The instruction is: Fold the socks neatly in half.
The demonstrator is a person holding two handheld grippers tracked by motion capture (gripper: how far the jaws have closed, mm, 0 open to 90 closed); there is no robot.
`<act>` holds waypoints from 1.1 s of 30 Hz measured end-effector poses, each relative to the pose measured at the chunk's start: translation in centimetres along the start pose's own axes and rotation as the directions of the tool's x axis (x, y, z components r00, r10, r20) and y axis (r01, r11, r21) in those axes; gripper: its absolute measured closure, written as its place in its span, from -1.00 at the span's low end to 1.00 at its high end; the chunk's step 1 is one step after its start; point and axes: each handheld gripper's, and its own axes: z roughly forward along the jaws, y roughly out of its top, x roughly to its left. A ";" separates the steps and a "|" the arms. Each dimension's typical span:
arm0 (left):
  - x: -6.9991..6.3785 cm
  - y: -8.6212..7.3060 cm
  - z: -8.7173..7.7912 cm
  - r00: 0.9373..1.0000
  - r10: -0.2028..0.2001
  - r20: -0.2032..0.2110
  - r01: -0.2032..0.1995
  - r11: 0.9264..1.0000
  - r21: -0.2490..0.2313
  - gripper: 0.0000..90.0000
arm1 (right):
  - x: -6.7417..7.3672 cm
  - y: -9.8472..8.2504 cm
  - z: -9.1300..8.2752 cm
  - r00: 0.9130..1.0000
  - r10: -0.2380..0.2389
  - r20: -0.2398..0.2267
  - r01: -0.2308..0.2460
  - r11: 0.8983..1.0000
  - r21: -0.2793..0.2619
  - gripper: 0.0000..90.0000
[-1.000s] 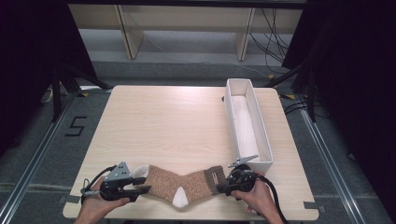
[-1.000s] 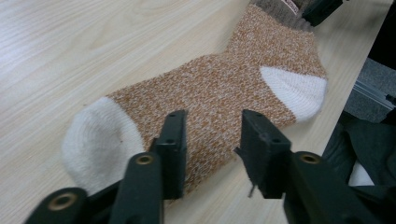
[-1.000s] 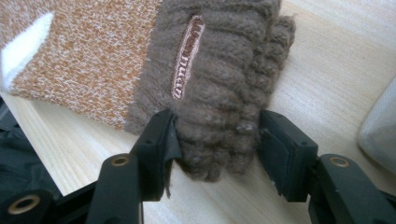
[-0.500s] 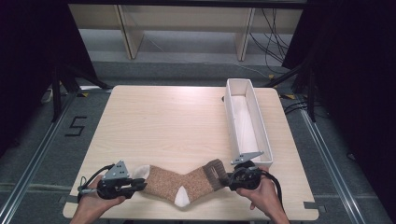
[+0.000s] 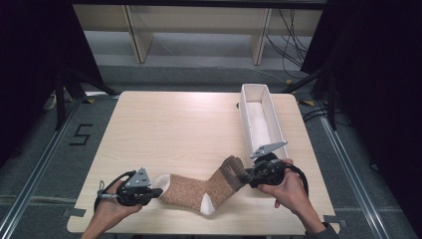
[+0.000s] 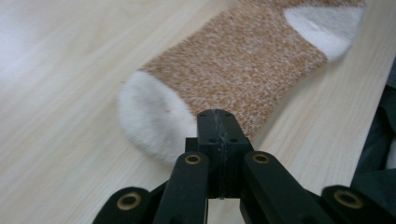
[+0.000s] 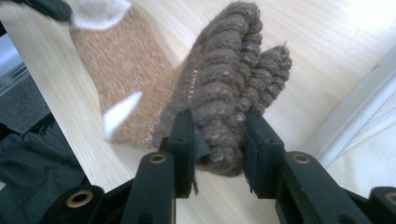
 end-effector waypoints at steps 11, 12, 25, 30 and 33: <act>-0.5 1.4 3.9 0.997 0.069 0.040 -0.071 0.995 0.066 0.99 | 1.9 5.5 0.8 0.997 -0.065 -0.052 0.060 0.994 -0.089 0.51; -0.5 1.5 4.1 0.996 0.082 0.043 -0.085 0.994 0.073 0.99 | 2.2 5.9 1.0 0.996 -0.057 -0.063 0.052 0.996 -0.070 0.51; 0.3 -1.8 -1.7 0.994 -0.112 0.007 0.113 0.991 -0.073 0.94 | 5.5 8.7 5.5 0.987 -0.142 -0.081 0.138 0.989 -0.050 0.50; 0.7 -3.4 -2.3 0.985 -0.173 0.009 0.174 0.981 -0.088 0.87 | 7.1 9.6 7.8 0.983 -0.165 -0.082 0.165 0.986 -0.009 0.49; 0.9 -3.5 -2.4 0.982 -0.189 0.019 0.190 0.976 -0.105 0.86 | 8.2 10.2 9.3 0.980 -0.186 -0.072 0.189 0.982 0.028 0.49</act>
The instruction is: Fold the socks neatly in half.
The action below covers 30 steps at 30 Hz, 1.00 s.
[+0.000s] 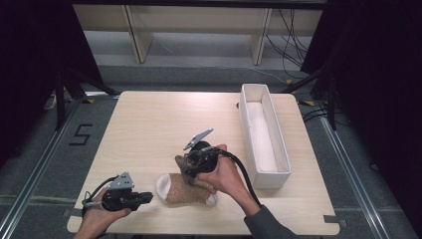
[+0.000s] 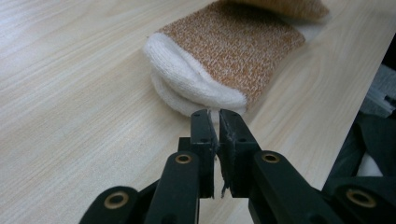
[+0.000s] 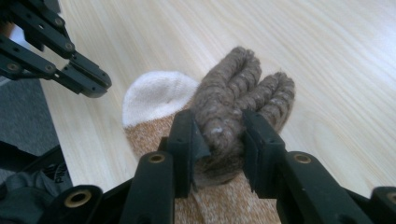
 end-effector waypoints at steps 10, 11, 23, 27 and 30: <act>-0.1 -0.1 0.3 1.000 -0.005 0.008 0.005 1.000 0.004 0.79 | 2.3 1.1 4.1 0.998 -0.064 -0.025 0.066 0.996 0.064 0.47; 0.0 -0.2 0.5 1.000 -0.013 0.003 0.013 1.000 0.005 0.79 | 2.5 1.1 4.3 0.997 -0.076 -0.028 0.077 0.995 0.067 0.46; 0.5 -0.2 0.2 1.000 -0.022 -0.013 0.022 1.000 -0.013 0.74 | 3.5 1.1 2.5 0.992 -0.082 -0.100 0.079 0.996 -0.028 0.28; 0.1 0.2 -0.3 1.000 -0.029 0.000 0.028 0.999 -0.043 0.71 | 3.2 0.8 0.8 0.993 -0.056 -0.101 0.052 0.998 -0.044 0.28; -0.6 0.9 -0.6 1.000 -0.011 0.011 0.012 0.997 -0.076 0.69 | 2.3 0.1 0.3 0.996 -0.044 -0.072 0.040 0.998 -0.048 0.29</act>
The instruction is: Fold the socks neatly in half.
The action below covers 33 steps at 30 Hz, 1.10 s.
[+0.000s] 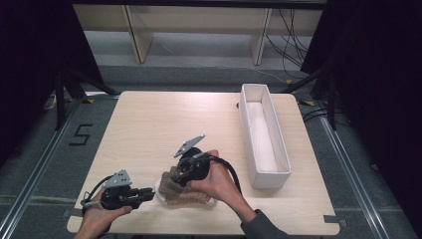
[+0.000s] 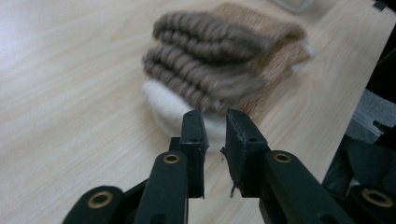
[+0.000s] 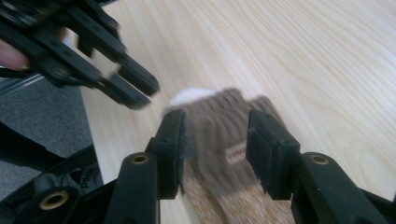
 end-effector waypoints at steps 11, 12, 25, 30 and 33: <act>-0.8 2.3 3.4 0.995 0.096 -0.033 -0.092 0.990 0.107 0.73 | -2.9 -3.1 -0.1 0.999 0.030 0.032 -0.032 0.998 0.059 0.48; -0.8 1.9 3.7 0.995 0.093 -0.025 -0.090 0.989 0.119 0.74 | -3.1 -3.4 0.2 0.999 0.038 0.033 -0.040 0.997 0.072 0.49; -1.3 0.9 3.3 0.997 0.064 -0.045 -0.059 0.994 0.091 0.76 | -2.8 -5.8 2.9 0.999 0.025 0.021 -0.028 0.990 0.136 0.54; -0.2 0.7 1.9 0.998 0.029 -0.049 -0.026 0.998 0.058 0.73 | -2.4 -4.9 1.7 1.000 0.015 0.011 -0.016 0.996 0.087 0.50; -0.1 0.3 2.8 0.998 0.028 -0.055 -0.023 0.996 0.088 0.71 | -1.5 -4.2 1.6 1.000 -0.022 -0.004 0.022 0.997 0.069 0.47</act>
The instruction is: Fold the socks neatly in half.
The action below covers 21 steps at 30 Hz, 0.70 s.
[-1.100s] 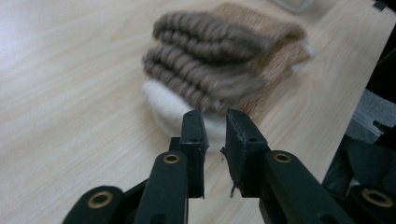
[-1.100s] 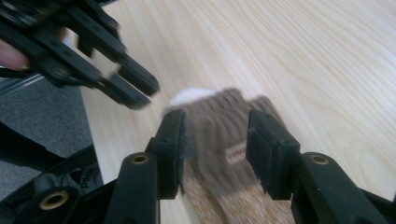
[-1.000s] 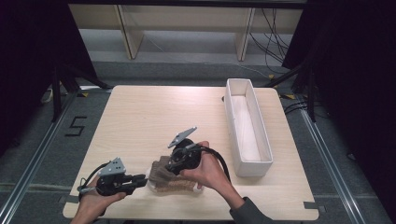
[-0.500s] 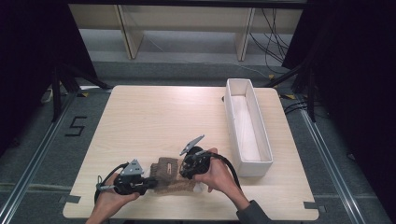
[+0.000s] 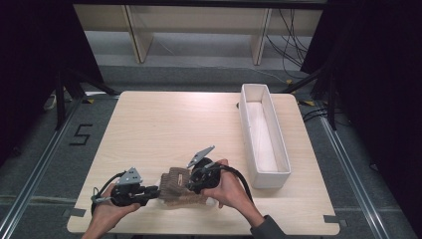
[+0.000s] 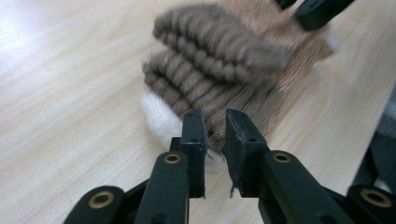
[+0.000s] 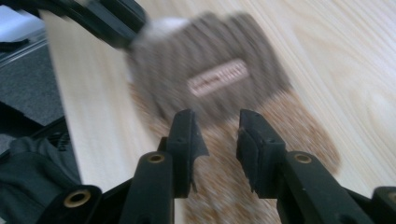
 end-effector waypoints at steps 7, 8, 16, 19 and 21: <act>0.2 0.3 -0.5 1.000 0.009 -0.014 -0.009 1.000 -0.002 0.71 | 1.9 1.7 1.9 0.998 -0.051 -0.038 0.052 0.998 0.039 0.34; 0.2 0.2 -0.5 1.000 0.000 -0.009 -0.001 1.000 -0.018 0.71 | 1.9 1.8 2.2 0.997 -0.049 -0.053 0.052 0.997 0.049 0.34; 0.8 -0.5 0.5 1.000 -0.016 0.008 0.016 0.999 0.039 0.71 | 1.8 2.1 3.8 0.992 -0.126 0.001 0.126 0.988 0.093 0.83; 0.6 -0.6 0.7 1.000 -0.016 0.008 0.016 0.999 0.044 0.72 | 2.0 2.4 2.7 0.991 -0.132 -0.010 0.132 0.990 0.052 0.90; 0.6 -0.5 0.7 1.000 -0.001 0.009 0.001 0.999 0.054 0.73 | 2.3 2.9 1.1 0.989 -0.148 0.000 0.148 0.989 0.003 0.90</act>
